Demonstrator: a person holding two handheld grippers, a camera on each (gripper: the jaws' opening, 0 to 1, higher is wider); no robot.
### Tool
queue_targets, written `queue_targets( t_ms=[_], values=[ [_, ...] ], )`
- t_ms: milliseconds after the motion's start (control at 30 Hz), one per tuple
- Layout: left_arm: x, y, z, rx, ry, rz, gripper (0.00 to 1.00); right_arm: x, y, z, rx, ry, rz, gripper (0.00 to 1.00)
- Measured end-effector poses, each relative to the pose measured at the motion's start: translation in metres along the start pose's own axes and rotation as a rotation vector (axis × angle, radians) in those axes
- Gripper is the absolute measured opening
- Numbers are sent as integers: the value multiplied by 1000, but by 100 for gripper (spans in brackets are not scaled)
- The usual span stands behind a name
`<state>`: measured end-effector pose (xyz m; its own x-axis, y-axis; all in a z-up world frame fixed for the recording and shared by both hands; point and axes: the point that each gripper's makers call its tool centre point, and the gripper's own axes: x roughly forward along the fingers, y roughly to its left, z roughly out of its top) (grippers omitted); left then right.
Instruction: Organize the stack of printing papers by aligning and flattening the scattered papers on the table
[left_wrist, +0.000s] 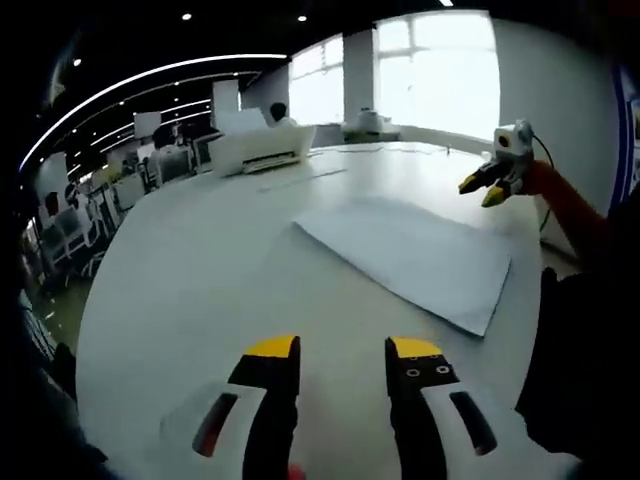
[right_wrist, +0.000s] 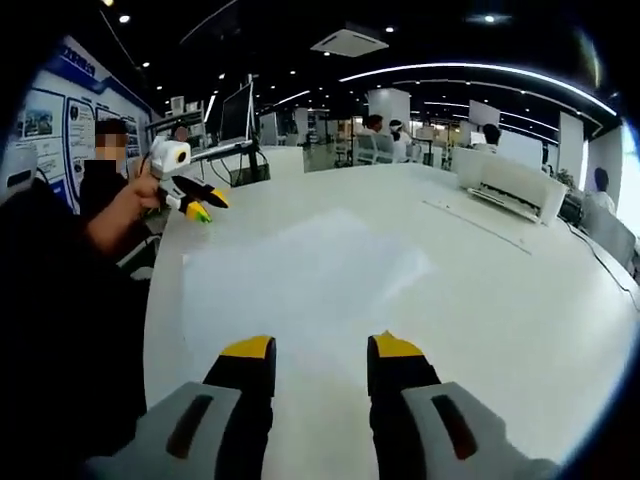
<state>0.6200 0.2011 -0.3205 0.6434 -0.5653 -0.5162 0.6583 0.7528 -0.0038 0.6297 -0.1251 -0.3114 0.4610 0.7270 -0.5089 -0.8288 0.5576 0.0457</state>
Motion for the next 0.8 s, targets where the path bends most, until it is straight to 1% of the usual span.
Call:
queue_targets(
  t_ms=[200, 367, 467, 567, 600, 667, 733, 800],
  values=[
    [-26, 0, -6, 1, -23, 30, 39, -8, -5, -4, 8, -9, 4, 33],
    [-46, -1, -5, 6, -46, 51, 39, -16, -2, -3, 1, -23, 4, 35],
    [-54, -2, -7, 2, -62, 56, 40, -21, 1, -3, -6, -29, 6, 37],
    [-62, -5, -13, -12, -76, 55, 40, -27, 3, -3, -12, -38, 1, 38],
    [-66, -11, -15, -14, -78, 54, 41, -29, 5, -3, -12, -41, 2, 38],
    [-71, -15, -18, -14, -83, 53, 42, -33, 8, -3, -14, -44, 4, 38],
    [-74, -16, -20, -12, -89, 51, 46, -38, 10, -4, -17, -50, 0, 39],
    [-79, -15, -23, -17, -92, 57, 46, -43, 12, -4, -13, -61, -2, 40]
  ],
)
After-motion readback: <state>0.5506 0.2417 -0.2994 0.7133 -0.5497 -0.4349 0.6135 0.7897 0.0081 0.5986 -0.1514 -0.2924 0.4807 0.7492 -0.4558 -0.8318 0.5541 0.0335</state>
